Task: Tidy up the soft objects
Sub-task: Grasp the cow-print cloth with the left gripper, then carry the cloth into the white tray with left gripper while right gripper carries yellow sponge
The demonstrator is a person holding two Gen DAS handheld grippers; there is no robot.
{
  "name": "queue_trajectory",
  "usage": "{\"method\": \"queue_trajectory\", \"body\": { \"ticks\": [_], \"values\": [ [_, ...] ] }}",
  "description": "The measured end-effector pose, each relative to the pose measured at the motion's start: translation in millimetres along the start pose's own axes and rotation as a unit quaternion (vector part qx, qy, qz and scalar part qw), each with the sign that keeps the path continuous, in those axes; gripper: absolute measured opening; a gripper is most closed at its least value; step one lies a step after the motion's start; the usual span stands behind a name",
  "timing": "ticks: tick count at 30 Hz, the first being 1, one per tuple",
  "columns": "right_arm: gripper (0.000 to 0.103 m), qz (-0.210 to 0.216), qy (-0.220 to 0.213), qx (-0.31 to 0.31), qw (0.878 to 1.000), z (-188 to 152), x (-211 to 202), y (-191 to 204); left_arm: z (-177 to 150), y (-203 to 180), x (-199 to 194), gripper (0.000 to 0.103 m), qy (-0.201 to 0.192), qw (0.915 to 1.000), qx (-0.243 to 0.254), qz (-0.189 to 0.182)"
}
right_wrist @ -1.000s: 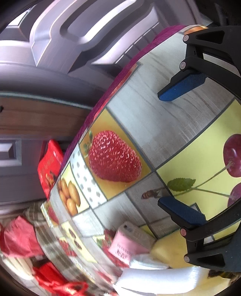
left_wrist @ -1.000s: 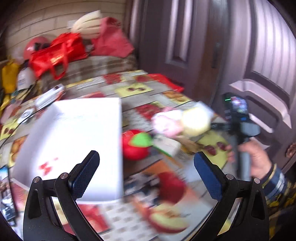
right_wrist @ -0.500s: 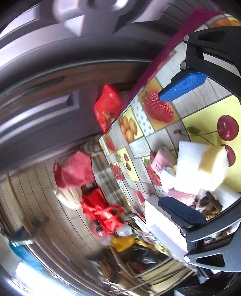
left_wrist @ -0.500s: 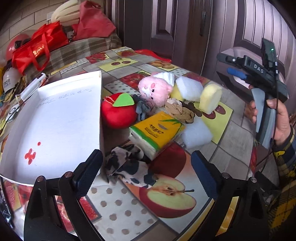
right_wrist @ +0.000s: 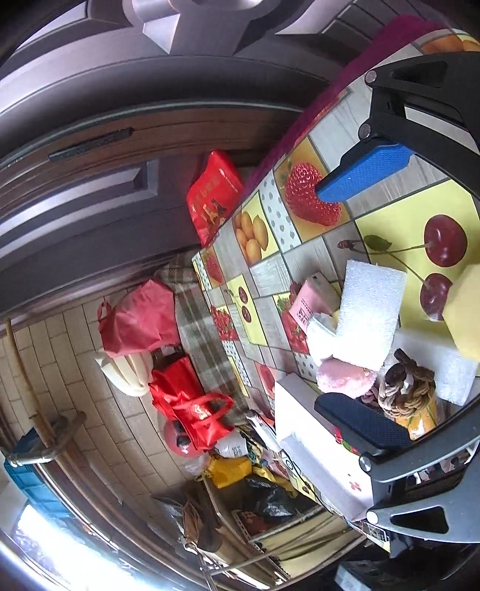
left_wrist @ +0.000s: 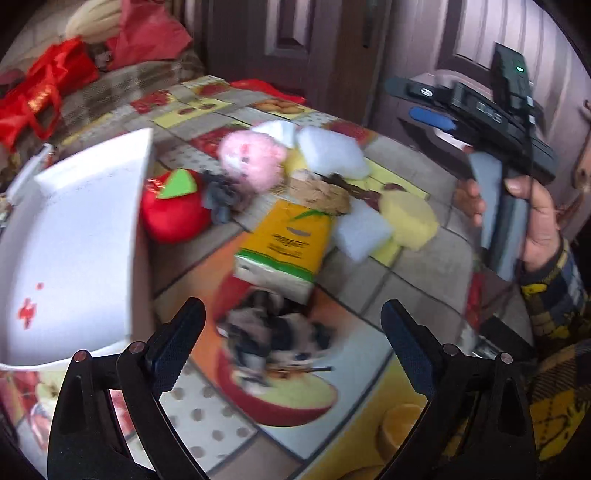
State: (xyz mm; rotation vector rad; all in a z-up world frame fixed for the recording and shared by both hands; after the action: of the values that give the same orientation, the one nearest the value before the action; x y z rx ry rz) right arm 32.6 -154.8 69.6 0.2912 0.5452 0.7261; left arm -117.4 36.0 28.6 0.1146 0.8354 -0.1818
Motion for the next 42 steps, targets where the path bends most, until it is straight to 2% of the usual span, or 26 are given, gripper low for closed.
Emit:
{"method": "queue_trajectory", "body": {
  "ticks": [1, 3, 5, 8, 9, 11, 12, 15, 19, 21, 23, 24, 28, 33, 37, 42],
  "values": [
    [0.103, 0.006, 0.004, -0.003, 1.000, -0.4, -0.6, 0.6, -0.4, 3.1, -2.8, 0.097, -0.002, 0.9998, -0.004, 0.021],
    [0.103, 0.017, 0.018, -0.014, 1.000, -2.8, -0.6, 2.2, 0.0, 10.4, -4.0, 0.097, -0.002, 0.9991, -0.015, 0.039],
    [0.103, 0.015, 0.037, -0.036, 0.999, -8.3, -0.6, 4.7, -1.5, 15.3, 0.9, 0.097, 0.009, 0.9991, -0.031, 0.028],
    [0.103, 0.015, 0.082, -0.094, 0.992, -22.9, -2.8, 10.5, -4.7, 8.4, 11.0, 0.097, 0.023, 0.9994, -0.019, 0.020],
    [0.103, 0.017, 0.096, -0.118, 0.988, -28.6, -4.5, 13.5, -5.9, 4.9, 14.8, 0.093, 0.027, 0.9994, -0.014, 0.017],
    [0.103, 0.019, 0.124, -0.167, 0.978, -40.8, -6.7, 20.7, -7.8, 0.6, 21.1, 0.055, 0.036, 0.9992, -0.008, 0.015],
    [0.103, 0.021, 0.139, -0.190, 0.972, -47.3, -7.6, 23.6, -9.0, -0.3, 26.3, 0.055, 0.047, 0.9988, -0.009, 0.009],
    [0.103, 0.022, 0.177, -0.214, 0.961, -59.3, -5.3, 22.3, -9.1, -1.0, 28.1, 0.054, 0.046, 0.9988, -0.007, 0.013],
    [0.102, 0.012, 0.219, -0.198, 0.955, -71.7, 4.9, 8.9, -10.8, 0.1, 26.5, 0.051, 0.042, 0.9990, -0.010, 0.010],
    [0.097, 0.014, 0.228, -0.198, 0.953, -77.8, 9.3, 8.0, -11.3, 0.4, 26.1, 0.051, 0.042, 0.9990, -0.011, 0.013],
    [0.063, 0.014, 0.237, -0.208, 0.949, -82.3, 11.5, 10.5, -11.5, 1.3, 26.0, 0.051, 0.042, 0.9988, -0.013, 0.023],
    [0.063, 0.014, 0.244, -0.207, 0.947, -83.6, 12.6, 9.1, -12.1, 1.6, 24.8, 0.051, 0.042, 0.9986, -0.014, 0.028],
    [0.059, 0.033, 0.228, -0.206, 0.951, -71.9, -1.7, 7.6, -12.9, 5.0, 17.3, 0.050, 0.027, 0.9989, -0.026, 0.029],
    [0.059, 0.057, 0.168, -0.158, 0.971, -37.9, -22.0, 8.5, -6.1, 5.6, -1.2, 0.050, -0.003, 0.9987, -0.026, 0.043],
    [0.059, 0.077, 0.118, -0.143, 0.980, -18.4, -30.3, 30.0, 10.3, 18.0, -17.8, 0.050, -0.029, 0.9962, -0.029, 0.077],
    [0.059, 0.110, 0.072, -0.107, 0.986, 14.6, -24.8, 55.0, 39.0, 44.6, -50.2, 0.051, -0.078, 0.9884, -0.033, 0.126]
  ]
}}
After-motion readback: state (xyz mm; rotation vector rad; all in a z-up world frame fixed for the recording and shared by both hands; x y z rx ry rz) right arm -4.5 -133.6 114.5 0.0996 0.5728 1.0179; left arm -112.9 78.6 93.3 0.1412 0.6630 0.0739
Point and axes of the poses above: each gripper's, at about its wrist camera, not at the fingertips, and x roughly the way its jaws point, y to its left, z to its top, the point moved 1 cm from there along x, roughly the way its jaws point, and after that the axes turned 10 degrees about x, right-handed, at the moved point
